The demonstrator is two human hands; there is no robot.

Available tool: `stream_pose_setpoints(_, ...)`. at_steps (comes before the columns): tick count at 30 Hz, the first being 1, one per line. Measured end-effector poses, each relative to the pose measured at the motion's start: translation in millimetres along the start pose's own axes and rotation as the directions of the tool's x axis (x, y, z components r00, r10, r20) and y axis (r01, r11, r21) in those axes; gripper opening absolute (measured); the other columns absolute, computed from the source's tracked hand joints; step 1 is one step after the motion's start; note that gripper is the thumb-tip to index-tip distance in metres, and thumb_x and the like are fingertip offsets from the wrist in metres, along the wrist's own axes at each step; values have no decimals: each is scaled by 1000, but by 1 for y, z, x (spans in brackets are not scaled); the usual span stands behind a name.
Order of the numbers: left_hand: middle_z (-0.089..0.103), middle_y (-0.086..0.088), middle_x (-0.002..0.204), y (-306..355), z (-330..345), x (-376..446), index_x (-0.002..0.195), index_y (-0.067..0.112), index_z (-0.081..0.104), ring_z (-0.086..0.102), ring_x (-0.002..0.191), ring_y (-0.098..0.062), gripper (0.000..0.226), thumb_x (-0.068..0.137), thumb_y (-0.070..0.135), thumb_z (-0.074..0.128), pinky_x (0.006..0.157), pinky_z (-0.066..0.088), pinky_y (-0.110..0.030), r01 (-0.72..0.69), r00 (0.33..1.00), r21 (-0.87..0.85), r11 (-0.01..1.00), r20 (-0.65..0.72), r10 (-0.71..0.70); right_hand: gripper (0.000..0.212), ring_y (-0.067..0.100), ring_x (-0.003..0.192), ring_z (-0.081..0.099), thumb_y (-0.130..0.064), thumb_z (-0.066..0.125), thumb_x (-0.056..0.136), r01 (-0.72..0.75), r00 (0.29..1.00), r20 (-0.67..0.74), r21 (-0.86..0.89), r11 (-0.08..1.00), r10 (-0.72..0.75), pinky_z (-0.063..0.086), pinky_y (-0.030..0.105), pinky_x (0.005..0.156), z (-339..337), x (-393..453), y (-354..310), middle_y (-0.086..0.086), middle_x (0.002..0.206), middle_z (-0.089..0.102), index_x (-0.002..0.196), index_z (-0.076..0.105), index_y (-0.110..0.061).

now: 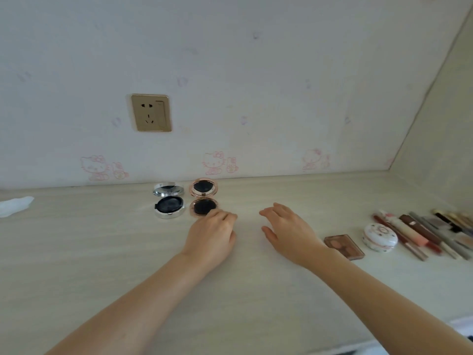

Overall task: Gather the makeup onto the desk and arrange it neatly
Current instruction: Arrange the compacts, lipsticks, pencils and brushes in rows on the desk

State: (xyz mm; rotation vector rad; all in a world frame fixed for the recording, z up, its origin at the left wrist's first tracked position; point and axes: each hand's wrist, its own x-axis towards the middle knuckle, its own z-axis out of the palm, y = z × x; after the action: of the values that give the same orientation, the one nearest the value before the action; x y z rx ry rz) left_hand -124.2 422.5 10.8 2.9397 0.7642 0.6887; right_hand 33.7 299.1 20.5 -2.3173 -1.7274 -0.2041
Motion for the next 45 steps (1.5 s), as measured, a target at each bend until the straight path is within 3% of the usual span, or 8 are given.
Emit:
stream_pose_setpoints(7,62,2,125,83,21,14,128,19,57,47,123,-16,39,91,21,44,91,46,-31,-110,992,-167,980,46,119,41,19,141,28,-28,44,98,-100,993,-68,-91,991,94,28,30,110,-34,-63,60,-1,140,49,138,45,-16)
stream_pose_setpoints(15,60,1,127,174,40,40,129,18,56,44,123,-19,43,88,30,56,95,44,-32,-180,974,-352,918,70,217,41,24,130,42,-21,55,92,-250,964,-110,-78,965,241,34,34,108,-62,-120,129,6,133,54,132,52,-12)
stream_pose_setpoints(22,57,-11,125,223,58,71,125,6,53,41,123,-29,46,87,33,58,95,44,-40,-143,947,-362,921,220,233,56,25,142,23,-20,48,96,-259,962,46,-154,954,269,17,31,116,-67,-132,169,5,152,33,147,28,-10)
stream_pose_setpoints(26,65,-11,106,236,65,84,105,8,59,52,107,-31,41,85,44,62,79,47,-40,-46,939,-424,904,291,184,54,23,142,25,-24,47,98,-268,960,52,-121,956,276,15,26,114,-65,-129,173,5,151,35,147,29,-12)
stream_pose_setpoints(30,67,-8,102,239,71,89,106,13,60,59,98,-29,38,82,41,67,77,51,-39,62,938,-517,854,323,127,54,21,141,26,-27,48,98,-287,956,42,-65,956,290,14,21,108,-64,-128,173,3,151,36,148,28,-14)
stream_pose_setpoints(34,67,-6,102,239,70,88,106,13,61,62,91,-28,40,79,40,72,77,52,-40,118,944,-599,792,316,99,54,22,138,29,-29,50,98,-299,954,14,-56,953,300,19,24,108,-60,-129,175,3,148,39,147,32,-15)
stream_pose_setpoints(40,67,-1,112,226,67,85,114,13,63,60,106,-18,39,80,29,74,89,47,-31,110,971,-683,722,229,69,50,24,137,32,-30,49,98,-318,948,-16,45,947,319,24,30,110,-59,-122,169,6,145,43,144,36,-15)
stream_pose_setpoints(45,65,5,117,209,54,81,121,17,61,56,109,-7,50,75,27,79,94,42,-23,112,989,-778,619,149,8,48,23,125,46,-29,52,96,-316,938,-85,187,930,336,31,33,106,-70,-109,149,7,134,53,141,42,-15)
